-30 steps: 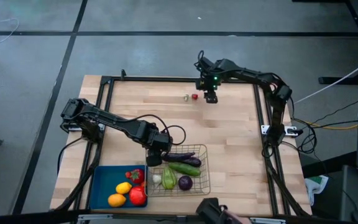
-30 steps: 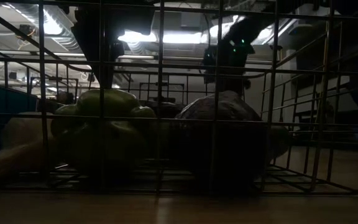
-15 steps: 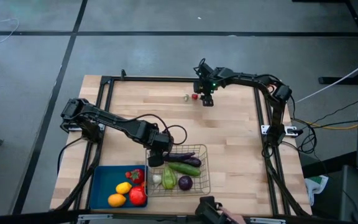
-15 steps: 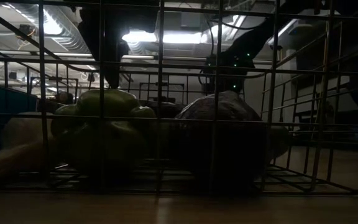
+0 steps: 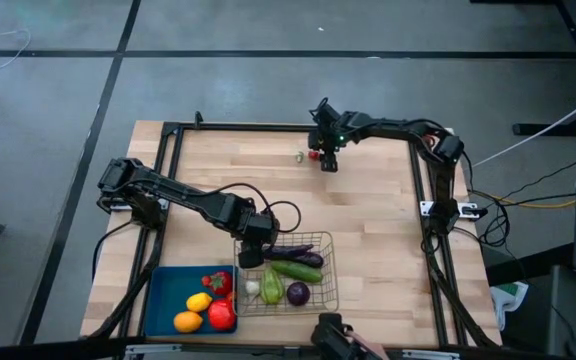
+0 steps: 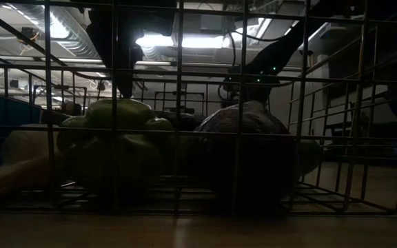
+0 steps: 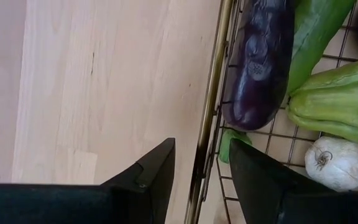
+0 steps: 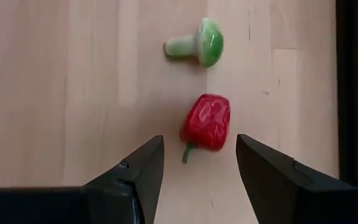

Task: Sort produce into baskets
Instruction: Put the red bell pepper into the gold wire basket

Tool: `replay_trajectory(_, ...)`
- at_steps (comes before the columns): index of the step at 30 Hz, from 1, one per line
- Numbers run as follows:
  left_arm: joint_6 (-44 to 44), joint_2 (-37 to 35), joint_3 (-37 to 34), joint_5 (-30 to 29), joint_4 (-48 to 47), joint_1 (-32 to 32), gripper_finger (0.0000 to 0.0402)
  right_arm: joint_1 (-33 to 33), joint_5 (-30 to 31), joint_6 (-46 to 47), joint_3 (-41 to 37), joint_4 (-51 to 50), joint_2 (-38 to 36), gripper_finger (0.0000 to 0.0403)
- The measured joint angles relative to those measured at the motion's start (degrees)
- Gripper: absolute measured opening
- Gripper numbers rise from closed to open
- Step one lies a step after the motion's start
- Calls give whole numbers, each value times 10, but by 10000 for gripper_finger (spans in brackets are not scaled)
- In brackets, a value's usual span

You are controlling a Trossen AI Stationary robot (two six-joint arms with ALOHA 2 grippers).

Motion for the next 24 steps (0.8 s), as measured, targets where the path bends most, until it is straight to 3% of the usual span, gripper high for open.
replay_trajectory(15, -2, 0, 0, 0, 12, 0, 147, 0, 1, 12, 0, 39, 45, 197)
replay_trajectory(24, -11, 0, 0, 0, 12, 0, 147, 0, 4, 14, 0, 58, 46, 114)
